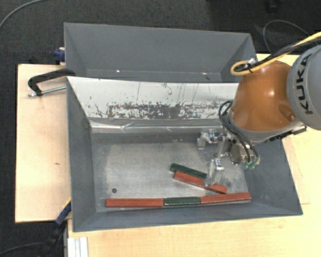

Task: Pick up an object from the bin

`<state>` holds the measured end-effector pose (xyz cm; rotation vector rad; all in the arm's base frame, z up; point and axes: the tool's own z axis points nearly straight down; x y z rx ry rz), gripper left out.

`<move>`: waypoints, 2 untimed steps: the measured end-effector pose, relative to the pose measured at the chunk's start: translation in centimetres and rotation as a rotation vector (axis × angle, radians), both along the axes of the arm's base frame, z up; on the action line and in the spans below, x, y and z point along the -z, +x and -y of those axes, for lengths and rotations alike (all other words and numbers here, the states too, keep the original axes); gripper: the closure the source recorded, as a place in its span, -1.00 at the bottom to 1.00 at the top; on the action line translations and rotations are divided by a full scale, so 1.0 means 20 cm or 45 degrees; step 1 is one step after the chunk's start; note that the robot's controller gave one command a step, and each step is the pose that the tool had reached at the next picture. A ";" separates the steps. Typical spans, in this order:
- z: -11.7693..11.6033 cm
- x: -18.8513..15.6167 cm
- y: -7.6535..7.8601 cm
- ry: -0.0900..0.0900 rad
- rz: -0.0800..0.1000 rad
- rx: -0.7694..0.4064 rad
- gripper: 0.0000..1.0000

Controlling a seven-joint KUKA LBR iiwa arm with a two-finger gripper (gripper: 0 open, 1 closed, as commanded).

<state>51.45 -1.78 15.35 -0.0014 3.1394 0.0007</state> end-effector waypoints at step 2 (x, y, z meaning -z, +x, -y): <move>0.03 0.43 0.05 0.001 -0.010 0.064 -1.00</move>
Offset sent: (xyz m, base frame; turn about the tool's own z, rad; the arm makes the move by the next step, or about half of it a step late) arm 0.0292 0.0239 -0.0229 -0.0188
